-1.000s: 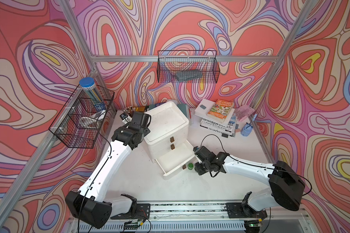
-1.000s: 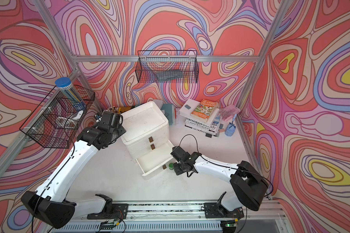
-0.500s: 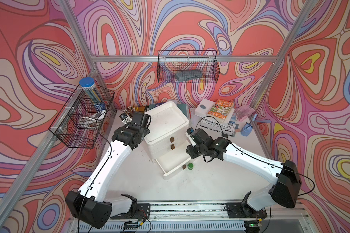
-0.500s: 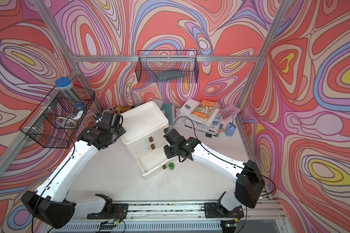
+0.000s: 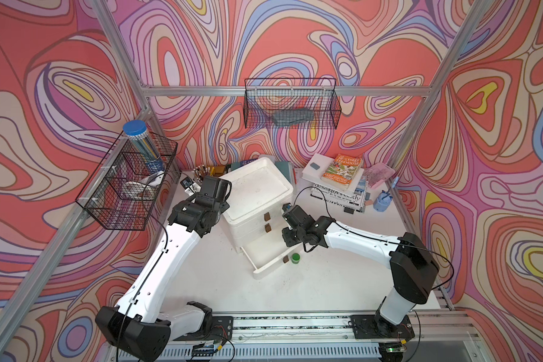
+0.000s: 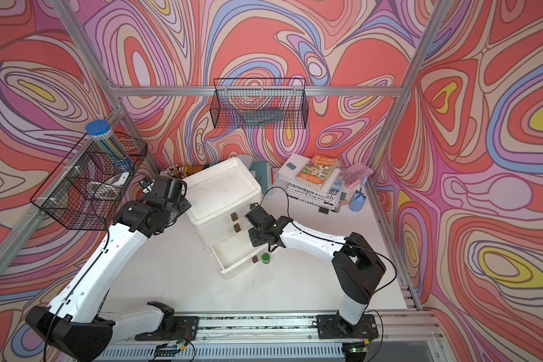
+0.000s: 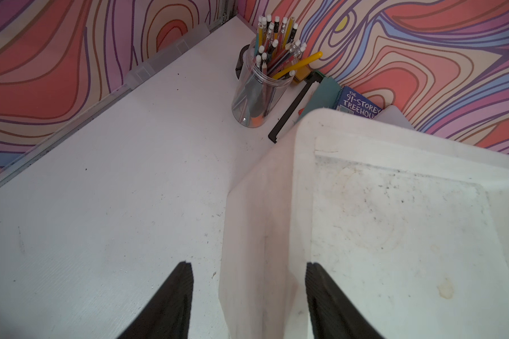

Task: Put the paint cans in the drawer according to color
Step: Place the paint can in the storage box.

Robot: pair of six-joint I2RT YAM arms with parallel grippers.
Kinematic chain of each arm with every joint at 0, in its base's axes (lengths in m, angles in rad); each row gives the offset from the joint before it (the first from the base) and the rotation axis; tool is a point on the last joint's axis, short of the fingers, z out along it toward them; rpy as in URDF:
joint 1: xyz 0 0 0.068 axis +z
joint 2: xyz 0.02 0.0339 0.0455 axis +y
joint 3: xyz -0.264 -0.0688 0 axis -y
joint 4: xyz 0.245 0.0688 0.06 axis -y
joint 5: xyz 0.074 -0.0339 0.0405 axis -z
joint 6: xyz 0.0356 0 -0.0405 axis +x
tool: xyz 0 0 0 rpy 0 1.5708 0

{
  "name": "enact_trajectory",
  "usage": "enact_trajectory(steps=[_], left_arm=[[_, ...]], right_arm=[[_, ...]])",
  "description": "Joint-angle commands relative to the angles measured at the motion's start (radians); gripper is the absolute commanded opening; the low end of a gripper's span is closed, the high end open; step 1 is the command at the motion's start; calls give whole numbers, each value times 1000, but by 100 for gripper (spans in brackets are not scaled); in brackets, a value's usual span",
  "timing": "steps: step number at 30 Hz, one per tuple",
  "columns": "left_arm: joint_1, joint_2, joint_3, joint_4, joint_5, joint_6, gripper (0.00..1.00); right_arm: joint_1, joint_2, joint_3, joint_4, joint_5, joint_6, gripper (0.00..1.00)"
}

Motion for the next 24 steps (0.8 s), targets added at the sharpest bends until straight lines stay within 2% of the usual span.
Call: enact_trajectory(steps=[1,7,16,20,24], left_arm=[[1,-5,7,-28,-19,6,60],[1,-4,8,-25,-19,15,60],[1,-20,6,-18,-24,50,60],[0,-52,-23,55,12,118,60],[1,-116,-79,221,115,268,59]], right_arm=[[-4,25,-29,70,29,29,29],[-4,89,-21,75,26,43,32],[-4,112,6,43,49,50,50],[-3,76,30,15,50,47,53],[-3,-30,17,2,44,52,54]])
